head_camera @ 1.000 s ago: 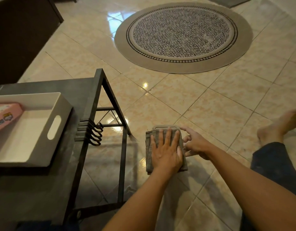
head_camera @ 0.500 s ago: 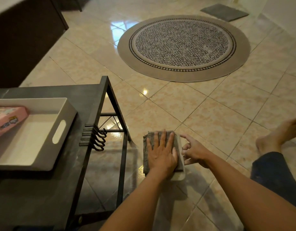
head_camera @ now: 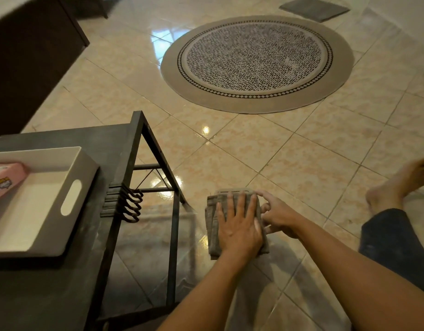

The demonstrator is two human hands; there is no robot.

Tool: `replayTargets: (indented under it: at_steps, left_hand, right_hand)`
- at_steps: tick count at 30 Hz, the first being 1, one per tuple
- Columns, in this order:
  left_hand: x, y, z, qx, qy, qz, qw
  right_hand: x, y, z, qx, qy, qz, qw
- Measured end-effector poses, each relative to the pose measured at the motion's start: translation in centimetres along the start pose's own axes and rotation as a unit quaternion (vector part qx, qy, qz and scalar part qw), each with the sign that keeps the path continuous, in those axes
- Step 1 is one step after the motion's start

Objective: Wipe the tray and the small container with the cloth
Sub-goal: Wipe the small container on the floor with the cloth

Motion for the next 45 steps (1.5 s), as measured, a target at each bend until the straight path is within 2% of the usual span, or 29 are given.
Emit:
replayTargets:
  at_steps: [6, 11, 16, 21, 26, 30, 34, 37, 39, 43, 45]
  left_hand:
    - [0.6, -2.1, 0.3, 0.039, 0.000, -0.022, 0.999]
    - [0.3, 0.2, 0.9, -0.009, 0.003, 0.011, 1.000]
    - [-0.1, -2.3, 0.5, 0.021, -0.011, 0.006, 1.000]
    - [0.8, -0.8, 1.2, -0.020, 0.012, 0.012, 1.000]
    - [0.0, -3.5, -0.8, 0.075, 0.014, -0.003, 0.997]
    - [-0.5, -1.1, -0.7, 0.020, -0.014, -0.002, 1.000]
    - [-0.2, -3.4, -2.2, 0.085, 0.012, -0.019, 0.996]
    - [-1.5, -1.0, -3.9, 0.060, -0.025, -0.022, 0.998]
    - [-1.0, -0.2, -2.4, 0.033, -0.020, -0.014, 0.999]
    - [-0.1, -3.0, -1.7, 0.089, -0.017, -0.012, 0.996]
    - [-0.9, -2.0, -3.1, 0.085, -0.028, -0.013, 0.996]
  right_hand:
    - [0.0, -0.1, -0.2, 0.007, 0.008, -0.009, 1.000]
    - [0.0, -0.2, -0.2, 0.007, -0.013, 0.017, 1.000]
    - [-0.3, -0.2, 0.0, 0.008, 0.001, 0.001, 1.000]
    - [-0.3, -0.2, -0.1, 0.011, -0.012, 0.006, 1.000]
    - [-0.5, -0.2, -0.3, 0.009, -0.005, 0.003, 1.000]
    - [-0.4, -0.3, -0.1, 0.008, -0.010, 0.004, 1.000]
    - [-0.4, -0.4, -0.4, 0.022, 0.009, 0.001, 1.000]
    - [-0.4, -0.4, -0.3, 0.020, 0.001, 0.009, 1.000]
    - [-0.4, -0.3, -0.3, 0.020, -0.004, 0.008, 1.000]
    - [-0.4, 0.2, -0.7, 0.022, 0.004, 0.030, 0.999]
    - [-0.5, 0.3, -0.9, 0.019, 0.001, 0.054, 0.998]
Point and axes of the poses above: each hand's wrist, its own z-axis towards the middle knuckle, its own x-axis out of the back of the hand, y = z × x, the point moved 9 cm from there along z, towards the middle knuckle, and after that the axes turned 2 degrees about -y, right-handed, at the moved point
